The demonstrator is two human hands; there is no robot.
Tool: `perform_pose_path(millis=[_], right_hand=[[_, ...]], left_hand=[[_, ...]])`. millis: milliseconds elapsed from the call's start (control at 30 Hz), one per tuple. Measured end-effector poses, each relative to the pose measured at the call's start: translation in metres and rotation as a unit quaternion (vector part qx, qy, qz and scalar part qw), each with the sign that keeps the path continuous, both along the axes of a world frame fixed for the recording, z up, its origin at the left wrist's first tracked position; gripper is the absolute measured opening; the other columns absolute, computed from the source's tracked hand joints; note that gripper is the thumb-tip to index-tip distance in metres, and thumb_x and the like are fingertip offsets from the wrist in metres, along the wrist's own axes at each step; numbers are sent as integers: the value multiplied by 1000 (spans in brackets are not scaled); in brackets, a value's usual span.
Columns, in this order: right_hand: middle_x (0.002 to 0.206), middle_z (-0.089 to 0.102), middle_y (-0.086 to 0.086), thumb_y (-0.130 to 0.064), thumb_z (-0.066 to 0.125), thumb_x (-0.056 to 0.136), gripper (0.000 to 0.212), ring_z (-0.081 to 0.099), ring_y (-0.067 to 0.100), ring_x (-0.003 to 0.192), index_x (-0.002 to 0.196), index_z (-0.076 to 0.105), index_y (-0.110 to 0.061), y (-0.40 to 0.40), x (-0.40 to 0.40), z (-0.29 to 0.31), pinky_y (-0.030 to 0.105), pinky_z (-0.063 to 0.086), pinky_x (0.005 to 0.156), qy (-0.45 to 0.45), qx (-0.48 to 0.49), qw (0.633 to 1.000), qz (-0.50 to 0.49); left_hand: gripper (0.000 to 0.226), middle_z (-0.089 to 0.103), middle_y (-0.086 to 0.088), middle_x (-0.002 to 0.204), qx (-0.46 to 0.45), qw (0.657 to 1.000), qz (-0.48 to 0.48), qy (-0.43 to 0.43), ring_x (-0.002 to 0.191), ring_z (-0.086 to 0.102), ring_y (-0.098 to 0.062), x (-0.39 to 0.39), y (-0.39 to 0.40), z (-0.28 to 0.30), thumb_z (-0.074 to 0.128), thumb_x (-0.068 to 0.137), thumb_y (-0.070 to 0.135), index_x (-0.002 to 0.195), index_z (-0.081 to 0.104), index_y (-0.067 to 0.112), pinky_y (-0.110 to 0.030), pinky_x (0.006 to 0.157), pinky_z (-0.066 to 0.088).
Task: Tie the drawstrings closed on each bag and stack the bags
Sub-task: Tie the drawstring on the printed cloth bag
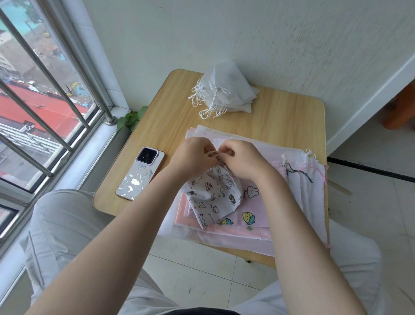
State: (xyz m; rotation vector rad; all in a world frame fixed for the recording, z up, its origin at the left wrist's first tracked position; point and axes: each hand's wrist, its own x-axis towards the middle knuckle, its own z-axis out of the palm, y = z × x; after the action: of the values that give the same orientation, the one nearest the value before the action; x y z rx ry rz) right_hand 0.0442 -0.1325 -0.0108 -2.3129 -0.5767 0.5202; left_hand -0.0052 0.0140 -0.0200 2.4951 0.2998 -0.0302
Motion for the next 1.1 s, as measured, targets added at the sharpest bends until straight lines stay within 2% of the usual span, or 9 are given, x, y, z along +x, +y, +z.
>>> perform_pose_path(millis=[167,267,367,433,533,733,867,1000,1100], right_hand=[[69,62,-6,-20,59,96,12,55,10,60,88,66,-17,-4,-1,-2,24,43,59,133,88,987,-31],[61,55,-1,-12,57,97,13,46,11,51,86,63,-11,-6,-2,-5,24,34,48,254,195,944,-80],[63,49,4,-6,54,98,12,44,12,51,87,58,-8,-4,-4,-7,23,33,47,312,252,906,-137],[64,49,5,-4,53,98,12,44,13,51,87,58,-6,-1,-4,-9,23,33,47,322,262,897,-151],[66,49,6,-5,54,97,11,44,13,52,88,59,-5,1,-5,-11,24,32,49,319,266,896,-158],[65,51,6,-5,55,97,12,44,12,52,88,62,-3,-1,-4,-12,22,34,47,306,264,902,-154],[62,56,4,-5,58,96,9,46,11,52,89,64,-2,-3,-3,-12,20,37,46,305,266,901,-157],[61,61,2,3,59,92,9,51,10,53,91,65,-3,-7,-3,-9,20,42,48,305,268,900,-156],[67,63,4,4,61,91,11,54,11,56,91,66,-5,-8,-3,-9,20,46,52,297,275,900,-164]], left_hand=[[16,66,6,86,6,999,-7,-49,80,62,-16,-6,-1,-4,64,83,20,98,68,16,-35,68,54],[20,67,8,84,-34,994,26,-99,77,64,-14,-10,-2,-10,73,82,19,99,64,15,-36,70,56],[30,60,10,78,-64,988,55,-128,72,61,-15,-14,-5,-10,78,79,20,97,55,13,-33,66,53],[32,60,8,79,-69,988,63,-125,72,63,-17,-15,-6,-9,77,81,21,98,52,14,-36,64,53],[16,63,15,82,-68,991,46,-106,75,66,-12,-15,-6,-8,71,81,21,92,60,21,-39,70,56],[9,66,17,79,-62,994,44,-82,75,65,-6,-12,-4,-6,73,83,31,90,70,27,-33,72,57],[11,68,8,75,-64,994,42,-72,70,64,-11,-8,-2,-9,73,84,32,81,68,22,-33,67,55],[12,65,4,73,-133,989,36,-54,60,59,-11,-10,-4,-5,65,90,23,88,66,11,-23,58,46],[17,61,0,67,-183,982,38,-10,52,54,-10,-12,-5,-2,57,94,23,92,61,7,-23,56,46]])
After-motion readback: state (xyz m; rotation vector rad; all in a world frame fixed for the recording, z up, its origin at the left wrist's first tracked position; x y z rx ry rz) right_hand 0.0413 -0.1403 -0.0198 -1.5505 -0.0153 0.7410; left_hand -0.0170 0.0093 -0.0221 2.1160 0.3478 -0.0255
